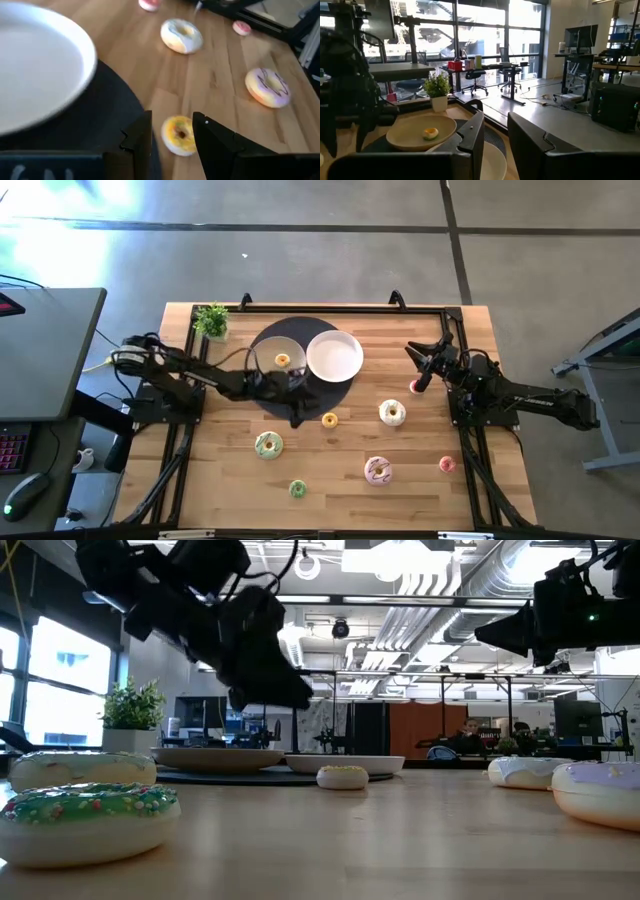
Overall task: Pick & Place donuts
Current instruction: Put the small yellow donut on the gray plate
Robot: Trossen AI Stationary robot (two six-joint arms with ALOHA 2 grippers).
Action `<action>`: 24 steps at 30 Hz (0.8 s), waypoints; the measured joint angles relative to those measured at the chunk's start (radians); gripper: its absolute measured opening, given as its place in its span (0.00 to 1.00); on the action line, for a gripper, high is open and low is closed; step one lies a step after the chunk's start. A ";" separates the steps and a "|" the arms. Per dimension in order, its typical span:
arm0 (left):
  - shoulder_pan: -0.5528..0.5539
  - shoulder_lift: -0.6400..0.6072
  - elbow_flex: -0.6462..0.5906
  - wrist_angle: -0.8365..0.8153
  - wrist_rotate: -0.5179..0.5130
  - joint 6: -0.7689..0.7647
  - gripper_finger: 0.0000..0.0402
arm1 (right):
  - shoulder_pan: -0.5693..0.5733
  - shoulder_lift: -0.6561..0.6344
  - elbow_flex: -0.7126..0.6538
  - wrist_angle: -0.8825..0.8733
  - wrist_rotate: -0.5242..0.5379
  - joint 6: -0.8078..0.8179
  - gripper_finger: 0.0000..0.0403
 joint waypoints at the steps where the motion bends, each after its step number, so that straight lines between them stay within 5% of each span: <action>1: -0.010 0.018 0.000 0.001 -0.011 -0.015 0.35 | 0.000 0.000 0.000 0.000 0.000 0.000 0.21; 6: -0.033 0.128 0.023 0.048 -0.047 -0.053 0.35 | 0.000 0.000 0.000 0.000 0.000 0.000 0.21; 16: -0.039 0.310 0.208 0.007 0.039 -0.026 0.35 | 0.000 0.006 0.000 -0.022 0.004 0.001 0.21; 24: -0.038 0.348 0.317 -0.221 0.017 0.027 0.33 | 0.000 0.019 0.000 -0.031 0.012 -0.004 0.21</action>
